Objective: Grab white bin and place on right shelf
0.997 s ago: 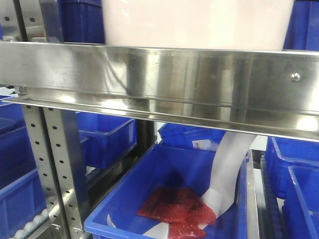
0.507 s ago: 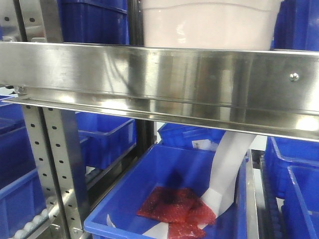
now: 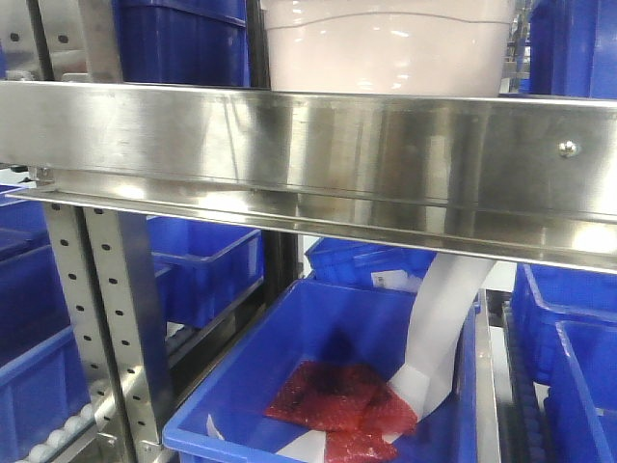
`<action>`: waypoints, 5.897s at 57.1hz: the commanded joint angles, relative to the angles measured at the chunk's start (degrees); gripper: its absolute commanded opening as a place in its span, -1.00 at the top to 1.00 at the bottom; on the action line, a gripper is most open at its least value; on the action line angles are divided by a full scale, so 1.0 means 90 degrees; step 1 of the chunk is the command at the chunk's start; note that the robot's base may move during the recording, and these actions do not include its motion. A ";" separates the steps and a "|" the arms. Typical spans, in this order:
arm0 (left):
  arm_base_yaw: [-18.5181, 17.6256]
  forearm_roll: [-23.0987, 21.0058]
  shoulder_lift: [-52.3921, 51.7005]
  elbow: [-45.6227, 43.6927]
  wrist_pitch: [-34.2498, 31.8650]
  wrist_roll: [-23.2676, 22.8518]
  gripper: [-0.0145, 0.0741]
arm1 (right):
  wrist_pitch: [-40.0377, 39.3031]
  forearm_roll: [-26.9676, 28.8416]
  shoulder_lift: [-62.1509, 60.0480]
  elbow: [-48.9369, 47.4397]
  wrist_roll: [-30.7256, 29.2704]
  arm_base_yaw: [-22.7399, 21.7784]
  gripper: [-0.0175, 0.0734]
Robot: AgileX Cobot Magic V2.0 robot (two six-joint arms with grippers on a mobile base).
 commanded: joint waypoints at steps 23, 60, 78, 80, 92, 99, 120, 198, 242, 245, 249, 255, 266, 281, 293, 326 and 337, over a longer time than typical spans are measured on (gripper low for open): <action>-0.0756 0.3913 -0.1306 0.0559 -0.0704 -0.1396 0.94 | -0.2151 -0.2346 -0.3470 0.2823 0.1430 -0.0036 0.44; -0.0962 0.3799 -0.6509 0.6741 -0.6509 -0.1216 0.94 | -0.3423 -0.2558 -0.5779 0.4568 0.1430 -0.0036 0.44; -0.0962 0.3799 -0.7922 0.7207 -0.6707 -0.1216 0.94 | -0.3429 -0.2363 -0.5779 0.4562 0.1430 -0.0036 0.44; -0.0962 0.3752 -0.7956 0.7207 -0.6707 -0.1216 0.94 | -0.3429 -0.2363 -0.5779 0.4562 0.1430 -0.0036 0.44; -0.0962 0.3742 -0.7970 0.7207 -0.6707 -0.1216 0.94 | -0.3429 -0.2363 -0.5779 0.4562 0.1430 -0.0036 0.44; -0.0962 0.3742 -0.7970 0.7207 -0.6707 -0.1216 0.94 | -0.3429 -0.2363 -0.5779 0.4562 0.1430 -0.0036 0.44; -0.0951 0.3743 -0.8118 0.7377 -0.6646 -0.1216 0.94 | -0.3420 -0.2363 -0.5779 0.4562 0.1430 -0.0036 0.44; -0.0448 0.4923 -1.0682 1.1266 -0.8300 -0.2598 0.94 | -0.3402 -0.2363 -0.5779 0.4562 0.1430 -0.0036 0.44; -0.0448 0.4923 -1.0682 1.1266 -0.8300 -0.2598 0.94 | -0.3425 -0.3111 -0.5771 0.4569 0.1582 -0.0048 0.44; -0.0448 0.4923 -1.0682 1.1266 -0.8300 -0.2598 0.94 | -0.3399 -0.3647 -0.5771 0.4574 0.2002 -0.0048 0.44; -0.0448 0.4923 -1.0682 1.1266 -0.8300 -0.2598 0.94 | -0.3429 -0.4543 -0.5771 0.4614 0.2874 0.0012 0.44; -0.0448 0.4923 -1.0682 1.1266 -0.8300 -0.2598 0.94 | -0.3772 -0.5745 -0.5811 0.4902 0.4107 0.0420 0.44; -0.0448 0.4923 -1.0682 1.1266 -0.8300 -0.2598 0.94 | -0.5055 -0.6583 -0.6207 0.5983 0.5045 0.1377 0.44; -0.0448 0.4923 -1.0682 1.1266 -0.8300 -0.2598 0.94 | -0.5978 -0.6643 -0.7223 0.7381 0.5045 0.1728 0.44; -0.0448 0.4923 -1.0682 1.1266 -0.8300 -0.2598 0.94 | -0.6420 -0.6675 -0.7564 0.7939 0.5145 0.1866 0.44; -0.0448 0.4923 -1.0682 1.1266 -0.8300 -0.2598 0.94 | -0.6519 -0.7047 -0.7564 0.7939 0.5772 0.1866 0.44; -0.0448 0.4923 -1.0682 1.1266 -0.8300 -0.2598 0.94 | -0.6450 -0.7047 -0.7564 0.7939 0.5772 0.1866 0.44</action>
